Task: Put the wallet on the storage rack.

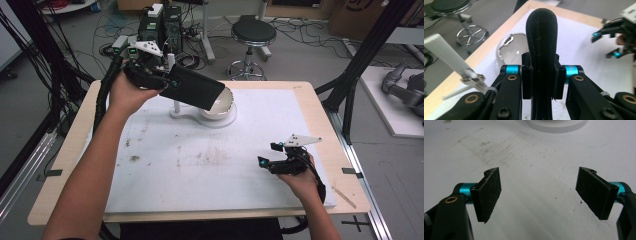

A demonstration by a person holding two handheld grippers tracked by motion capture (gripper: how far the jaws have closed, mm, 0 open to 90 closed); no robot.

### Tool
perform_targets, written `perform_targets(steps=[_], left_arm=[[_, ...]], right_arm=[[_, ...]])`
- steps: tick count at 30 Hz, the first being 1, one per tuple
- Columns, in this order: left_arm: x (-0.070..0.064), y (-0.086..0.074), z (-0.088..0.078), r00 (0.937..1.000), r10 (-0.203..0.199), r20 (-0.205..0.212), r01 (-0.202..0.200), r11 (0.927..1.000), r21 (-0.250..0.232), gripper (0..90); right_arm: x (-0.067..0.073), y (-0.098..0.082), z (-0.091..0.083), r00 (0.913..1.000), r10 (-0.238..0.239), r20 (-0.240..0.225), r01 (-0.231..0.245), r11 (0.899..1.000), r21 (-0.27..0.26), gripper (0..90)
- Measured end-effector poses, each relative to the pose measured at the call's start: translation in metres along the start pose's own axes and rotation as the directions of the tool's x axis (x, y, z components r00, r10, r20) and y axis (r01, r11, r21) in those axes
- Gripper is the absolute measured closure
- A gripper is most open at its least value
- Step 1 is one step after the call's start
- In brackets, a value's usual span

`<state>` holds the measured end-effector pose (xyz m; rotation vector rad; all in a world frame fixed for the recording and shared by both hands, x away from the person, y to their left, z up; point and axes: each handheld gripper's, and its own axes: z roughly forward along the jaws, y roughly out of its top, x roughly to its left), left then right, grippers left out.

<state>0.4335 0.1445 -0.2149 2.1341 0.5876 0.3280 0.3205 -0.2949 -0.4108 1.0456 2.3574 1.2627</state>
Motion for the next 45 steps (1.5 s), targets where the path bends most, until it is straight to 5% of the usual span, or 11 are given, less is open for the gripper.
perform_targets(steps=[6, 17, 25, 33, 40, 45], left_arm=[[0.006, 0.007, 0.028, 0.9995, -0.008, -0.03, 0.01, 0.9984, 0.056, 75.5], [0.022, 0.004, 0.08, 0.9956, -0.086, -0.036, 0.091, 0.9868, 0.134, 75.4], [0.028, -0.001, 0.106, 0.9897, -0.133, -0.052, 0.139, 0.9802, 0.141, 74.0], [0.03, -0.001, 0.118, 0.9812, -0.104, -0.163, 0.131, 0.9773, 0.166, 62.6], [0.026, 0.002, 0.109, 0.9807, -0.074, -0.181, 0.102, 0.9832, 0.151, 53.0], [0.023, 0.004, 0.097, 0.9806, -0.062, -0.186, 0.085, 0.989, 0.121, 55.4]], right_arm=[[-0.002, -0.001, -0.002, 1.0, 0.006, 0.001, -0.006, 1.0, -0.01, 21.0], [-0.002, 0.0, 0.0, 0.9999, 0.008, -0.009, -0.009, 1.0, -0.003, 21.1], [-0.004, -0.001, 0.002, 0.9992, 0.019, -0.035, -0.018, 1.0, 0.014, 21.1], [-0.003, -0.001, 0.003, 0.9986, 0.016, -0.05, -0.015, 1.0, 0.02, 21.0], [-0.005, -0.001, 0.005, 0.9969, 0.026, -0.075, -0.024, 0.999, 0.031, 21.1], [-0.005, 0.0, 0.005, 0.9967, 0.028, -0.077, -0.025, 0.999, 0.03, 21.0]])
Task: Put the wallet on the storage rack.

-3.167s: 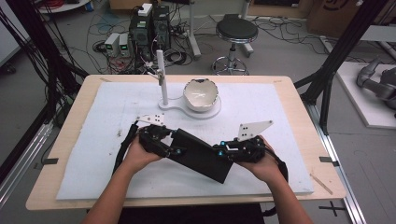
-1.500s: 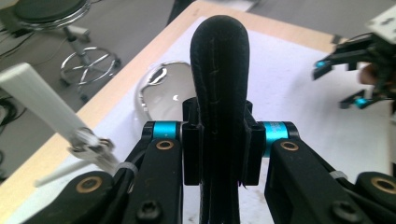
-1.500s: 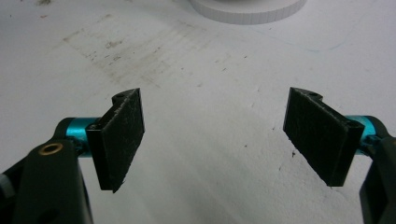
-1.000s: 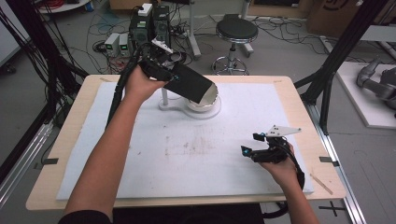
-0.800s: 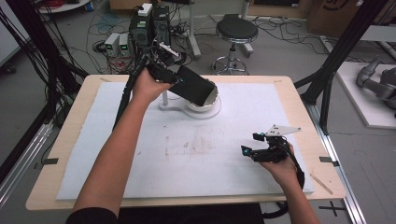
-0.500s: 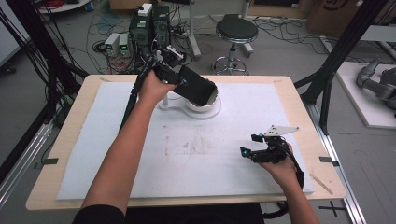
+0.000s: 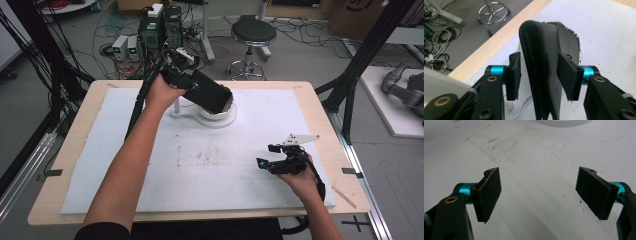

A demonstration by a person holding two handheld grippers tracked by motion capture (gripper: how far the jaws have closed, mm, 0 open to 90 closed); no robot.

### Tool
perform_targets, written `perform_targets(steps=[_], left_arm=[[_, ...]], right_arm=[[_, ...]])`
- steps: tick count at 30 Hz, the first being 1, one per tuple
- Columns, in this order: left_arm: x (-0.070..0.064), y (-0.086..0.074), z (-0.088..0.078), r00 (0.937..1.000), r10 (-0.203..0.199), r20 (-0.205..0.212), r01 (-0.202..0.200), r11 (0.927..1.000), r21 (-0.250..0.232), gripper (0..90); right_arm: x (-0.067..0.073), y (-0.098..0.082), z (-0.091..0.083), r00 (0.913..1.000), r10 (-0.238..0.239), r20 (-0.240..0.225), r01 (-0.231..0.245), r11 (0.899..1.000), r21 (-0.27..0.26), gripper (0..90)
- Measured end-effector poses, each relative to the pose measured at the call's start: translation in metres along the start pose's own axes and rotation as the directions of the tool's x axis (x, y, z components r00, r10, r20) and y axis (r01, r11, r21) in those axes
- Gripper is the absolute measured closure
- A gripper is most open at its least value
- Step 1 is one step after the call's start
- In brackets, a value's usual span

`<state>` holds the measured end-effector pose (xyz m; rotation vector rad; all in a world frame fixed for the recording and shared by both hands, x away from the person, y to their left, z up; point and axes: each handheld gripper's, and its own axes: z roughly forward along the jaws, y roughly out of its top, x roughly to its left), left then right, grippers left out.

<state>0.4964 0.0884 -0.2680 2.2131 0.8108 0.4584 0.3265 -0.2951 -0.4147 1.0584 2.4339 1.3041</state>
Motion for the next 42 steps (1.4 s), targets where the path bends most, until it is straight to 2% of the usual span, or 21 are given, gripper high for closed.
perform_targets(steps=[5, 7, 9, 11, 20, 22, 24, 30, 32, 38, 42], left_arm=[[-0.004, -0.001, -0.011, 0.9996, 0.025, -0.01, -0.026, 0.9995, -0.02, 68.4], [-0.006, -0.001, -0.014, 0.9983, 0.048, -0.033, -0.049, 0.9986, -0.022, 75.4], [-0.007, -0.002, -0.012, 0.9985, 0.052, -0.018, -0.052, 0.9986, -0.012, 80.8], [-0.009, -0.002, -0.008, 0.9968, 0.063, -0.048, -0.063, 0.998, 0.001, 80.7], [-0.004, -0.006, 0.003, 0.9974, 0.022, -0.069, -0.022, 0.9998, 0.005, 80.5], [-0.003, -0.006, 0.004, 0.9985, 0.016, -0.053, -0.016, 0.9999, -0.001, 77.4], [-0.004, -0.007, 0.003, 0.9994, 0.005, -0.034, -0.006, 0.9997, -0.022, 69.9], [-0.007, -0.008, -0.007, 0.9995, -0.003, -0.031, 0.001, 0.9974, -0.073, 53.6], [-0.008, -0.01, -0.012, 0.9998, -0.013, -0.015, 0.012, 0.9954, -0.095, 51.3], [-0.009, -0.018, -0.03, 0.9997, -0.024, -0.002, 0.023, 0.9907, -0.134, 46.9], [-0.012, -0.027, -0.043, 0.9985, -0.012, 0.053, 0.021, 0.9842, -0.176, 41.0]], right_arm=[[0.001, 0.0, -0.001, 1.0, 0.001, 0.007, 0.0, 1.0, -0.009, 21.1], [0.001, 0.0, -0.002, 1.0, -0.003, 0.007, 0.003, 1.0, -0.011, 21.1], [0.001, 0.0, -0.001, 0.9999, -0.007, 0.008, 0.007, 1.0, -0.011, 21.1], [0.002, 0.001, -0.001, 0.9999, -0.009, 0.006, 0.009, 1.0, -0.008, 21.0], [0.002, 0.001, 0.002, 0.9999, -0.006, 0.008, 0.006, 1.0, 0.001, 21.1], [0.002, 0.001, 0.002, 0.9999, -0.006, 0.008, 0.006, 1.0, 0.002, 21.1], [0.002, 0.001, 0.001, 1.0, -0.006, 0.005, 0.006, 1.0, 0.002, 21.0], [0.002, 0.001, 0.001, 1.0, -0.001, 0.006, 0.002, 1.0, -0.004, 21.1], [0.002, 0.001, 0.0, 1.0, -0.007, 0.0, 0.007, 1.0, -0.005, 21.1], [0.003, 0.001, -0.002, 1.0, 0.0, 0.006, 0.0, 1.0, -0.016, 21.1], [0.002, 0.001, -0.005, 0.9999, 0.001, 0.016, -0.001, 1.0, -0.023, 21.1]])
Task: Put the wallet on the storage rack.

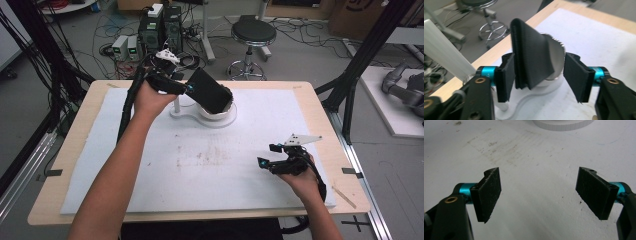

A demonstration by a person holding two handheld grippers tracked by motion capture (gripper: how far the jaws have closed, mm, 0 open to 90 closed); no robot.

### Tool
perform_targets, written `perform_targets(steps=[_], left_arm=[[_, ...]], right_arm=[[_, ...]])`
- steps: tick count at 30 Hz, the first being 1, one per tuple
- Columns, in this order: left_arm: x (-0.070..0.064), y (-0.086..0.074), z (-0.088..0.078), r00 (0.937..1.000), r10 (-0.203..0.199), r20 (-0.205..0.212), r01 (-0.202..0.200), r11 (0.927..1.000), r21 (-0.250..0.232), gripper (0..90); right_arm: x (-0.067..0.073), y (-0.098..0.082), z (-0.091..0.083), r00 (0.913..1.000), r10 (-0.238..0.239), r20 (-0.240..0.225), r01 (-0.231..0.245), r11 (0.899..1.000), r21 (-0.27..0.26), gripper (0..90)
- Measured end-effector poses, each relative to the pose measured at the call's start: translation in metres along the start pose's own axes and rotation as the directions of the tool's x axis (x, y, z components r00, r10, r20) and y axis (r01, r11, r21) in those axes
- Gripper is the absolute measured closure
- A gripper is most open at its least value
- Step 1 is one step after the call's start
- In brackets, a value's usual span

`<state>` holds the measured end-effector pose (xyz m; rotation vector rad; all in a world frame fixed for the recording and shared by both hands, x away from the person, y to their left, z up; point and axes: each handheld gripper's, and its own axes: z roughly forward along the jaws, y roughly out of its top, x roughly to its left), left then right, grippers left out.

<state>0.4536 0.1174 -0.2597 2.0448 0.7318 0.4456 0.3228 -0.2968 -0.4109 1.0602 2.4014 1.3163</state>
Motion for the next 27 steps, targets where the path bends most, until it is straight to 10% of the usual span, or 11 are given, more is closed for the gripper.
perform_targets(steps=[11, 27], left_arm=[[-0.002, -0.048, -0.037, 0.9861, 0.008, 0.166, 0.015, 0.9903, -0.138, 29.7], [-0.001, -0.119, -0.062, 0.9761, -0.048, 0.212, 0.085, 0.9813, -0.173, 17.7]], right_arm=[[-0.002, 0.001, -0.004, 0.9999, 0.013, 0.011, -0.012, 1.0, -0.019, 21.1], [-0.011, 0.0, -0.009, 0.9984, 0.052, 0.021, -0.051, 0.998, -0.045, 21.1]])
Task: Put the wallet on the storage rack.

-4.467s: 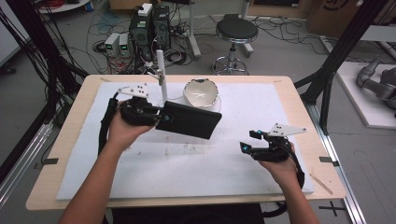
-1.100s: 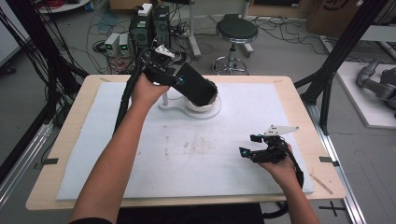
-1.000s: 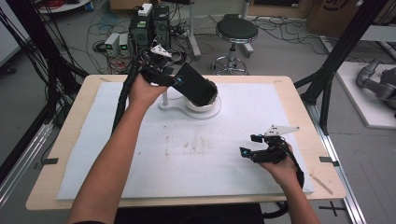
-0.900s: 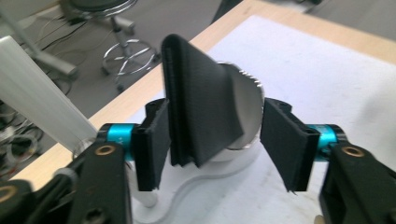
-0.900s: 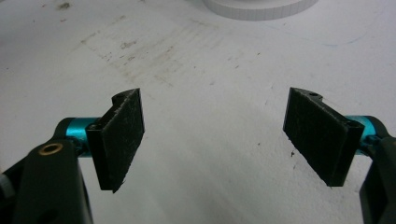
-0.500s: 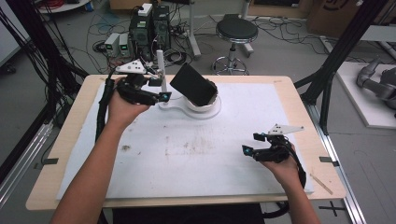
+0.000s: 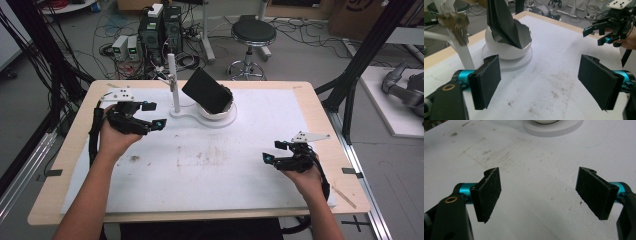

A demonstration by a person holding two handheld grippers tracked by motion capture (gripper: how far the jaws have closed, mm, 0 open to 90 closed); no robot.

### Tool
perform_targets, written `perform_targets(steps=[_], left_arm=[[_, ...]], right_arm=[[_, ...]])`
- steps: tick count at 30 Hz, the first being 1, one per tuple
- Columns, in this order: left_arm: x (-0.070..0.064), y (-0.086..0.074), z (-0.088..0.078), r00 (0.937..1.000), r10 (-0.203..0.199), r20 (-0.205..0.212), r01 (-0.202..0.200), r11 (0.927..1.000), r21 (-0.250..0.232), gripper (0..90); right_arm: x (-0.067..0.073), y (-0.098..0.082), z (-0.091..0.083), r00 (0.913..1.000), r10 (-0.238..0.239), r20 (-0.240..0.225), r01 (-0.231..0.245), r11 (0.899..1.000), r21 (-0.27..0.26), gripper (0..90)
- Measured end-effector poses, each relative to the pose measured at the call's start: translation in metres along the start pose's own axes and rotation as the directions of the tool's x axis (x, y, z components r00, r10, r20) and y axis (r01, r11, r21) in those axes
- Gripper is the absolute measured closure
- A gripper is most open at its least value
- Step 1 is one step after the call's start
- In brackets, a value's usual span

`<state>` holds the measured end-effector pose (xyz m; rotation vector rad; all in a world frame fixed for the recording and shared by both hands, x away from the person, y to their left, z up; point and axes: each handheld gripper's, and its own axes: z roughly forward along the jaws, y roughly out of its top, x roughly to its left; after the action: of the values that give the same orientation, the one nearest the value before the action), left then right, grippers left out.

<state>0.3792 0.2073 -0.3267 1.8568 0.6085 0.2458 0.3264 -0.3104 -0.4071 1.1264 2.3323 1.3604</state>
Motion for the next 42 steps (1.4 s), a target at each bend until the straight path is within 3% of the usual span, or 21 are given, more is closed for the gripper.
perform_targets(steps=[6, 12, 16, 22, 29, 42], left_arm=[[-0.005, -0.021, -0.01, 0.9999, 0.01, -0.009, -0.011, 0.9998, -0.014, 15.0], [-0.007, -0.04, -0.015, 0.9998, -0.005, -0.022, 0.005, 0.9999, -0.009, 12.3], [-0.008, -0.05, -0.013, 0.9995, -0.017, -0.028, 0.017, 0.9999, -0.001, 7.0], [-0.013, -0.066, -0.004, 0.9998, -0.02, -0.005, 0.02, 0.9993, 0.032, 6.3], [-0.016, -0.072, 0.001, 0.9998, -0.014, 0.015, 0.014, 0.9986, 0.051, 6.3], [-0.018, -0.075, 0.006, 1.0, -0.005, 0.0, 0.005, 0.9963, 0.085, 6.3]], right_arm=[[0.0, 0.0, 0.0, 1.0, -0.004, 0.006, 0.004, 1.0, -0.007, 21.0], [-0.001, 0.001, 0.0, 1.0, 0.001, 0.009, -0.001, 1.0, -0.016, 21.0], [-0.005, 0.001, 0.0, 0.9998, 0.007, 0.017, -0.007, 1.0, -0.023, 21.0], [-0.008, 0.001, -0.002, 0.9997, 0.012, 0.021, -0.012, 1.0, -0.025, 21.0], [-0.011, 0.0, -0.004, 0.9992, 0.011, 0.038, -0.011, 1.0, -0.022, 21.0], [-0.011, -0.001, -0.006, 0.999, 0.014, 0.043, -0.014, 1.0, -0.021, 21.1]])
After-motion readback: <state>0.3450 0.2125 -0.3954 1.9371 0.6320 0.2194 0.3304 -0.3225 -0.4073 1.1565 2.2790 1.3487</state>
